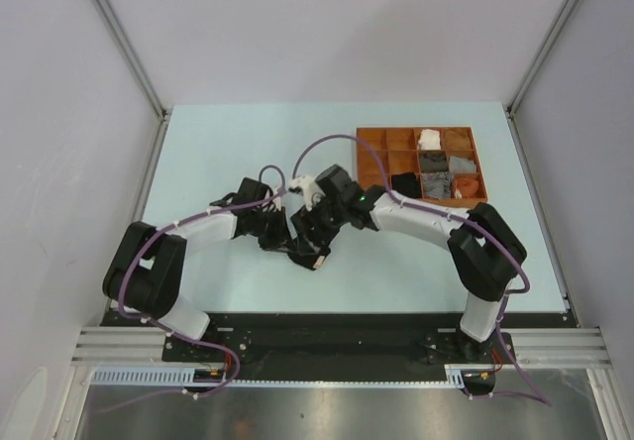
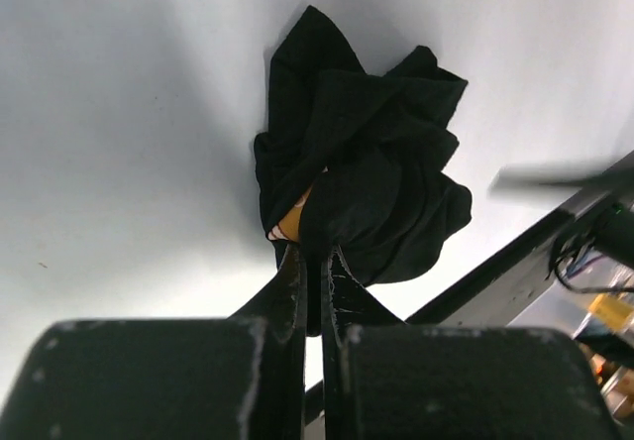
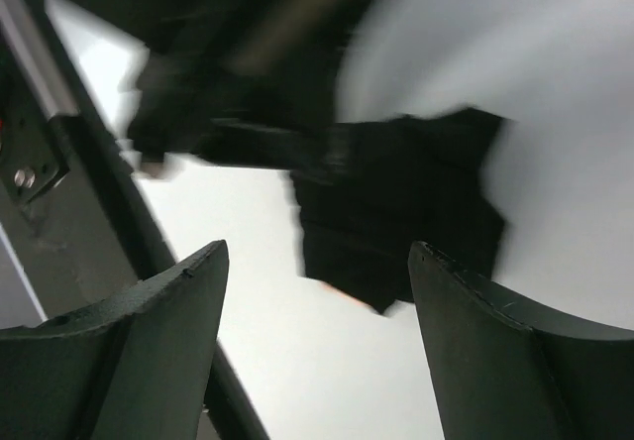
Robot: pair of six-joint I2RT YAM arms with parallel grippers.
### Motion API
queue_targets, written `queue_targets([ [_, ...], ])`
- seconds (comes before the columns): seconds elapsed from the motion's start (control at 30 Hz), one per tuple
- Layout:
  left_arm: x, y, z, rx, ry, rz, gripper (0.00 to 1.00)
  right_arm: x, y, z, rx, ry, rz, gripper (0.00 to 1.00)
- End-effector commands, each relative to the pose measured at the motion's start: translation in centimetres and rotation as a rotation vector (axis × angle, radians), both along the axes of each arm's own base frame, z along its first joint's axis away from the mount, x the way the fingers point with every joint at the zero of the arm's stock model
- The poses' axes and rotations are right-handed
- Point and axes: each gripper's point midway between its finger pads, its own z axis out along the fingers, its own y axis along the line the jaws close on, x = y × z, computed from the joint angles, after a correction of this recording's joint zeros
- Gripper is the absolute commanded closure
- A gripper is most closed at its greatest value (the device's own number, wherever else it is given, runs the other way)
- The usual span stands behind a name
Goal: Roll the underwear
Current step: Roll the underwear to the center of the board.
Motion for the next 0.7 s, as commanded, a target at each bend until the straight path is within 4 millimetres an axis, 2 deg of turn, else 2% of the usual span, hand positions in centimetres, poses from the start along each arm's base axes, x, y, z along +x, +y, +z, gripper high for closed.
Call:
queue_targets([
  [0.0,-2.0,1.1,-0.3,0.078,0.082,-0.118,1.0,0.4,1.2,0.1,-0.047,-0.146,0.009,0.23],
  [0.2,-2.5,1.7,-0.8,0.108,0.096,-0.149,1.0,0.6,0.7,-1.6,0.016,-0.065,0.012,0.21],
  [0.23,-2.6,1.8,-0.9,0.111,0.097,-0.151,1.0,1.2,0.4,-1.8,0.026,-0.063,-0.003,0.21],
  [0.3,-2.8,1.8,-0.9,0.109,0.096,-0.152,1.0,1.3,0.2,-1.9,0.045,-0.043,0.004,0.13],
  [0.33,-2.8,1.8,-0.9,0.107,0.093,-0.152,1.0,1.4,0.1,-2.5,0.041,-0.024,-0.002,0.02],
  [0.47,-2.9,1.9,-0.9,0.11,0.09,-0.149,1.0,2.4,-0.3,-3.8,0.068,0.033,-0.026,0.02],
  [0.67,-2.9,2.0,-0.8,0.114,0.087,-0.147,1.0,2.2,-0.3,-5.4,0.119,0.162,-0.027,0.02],
])
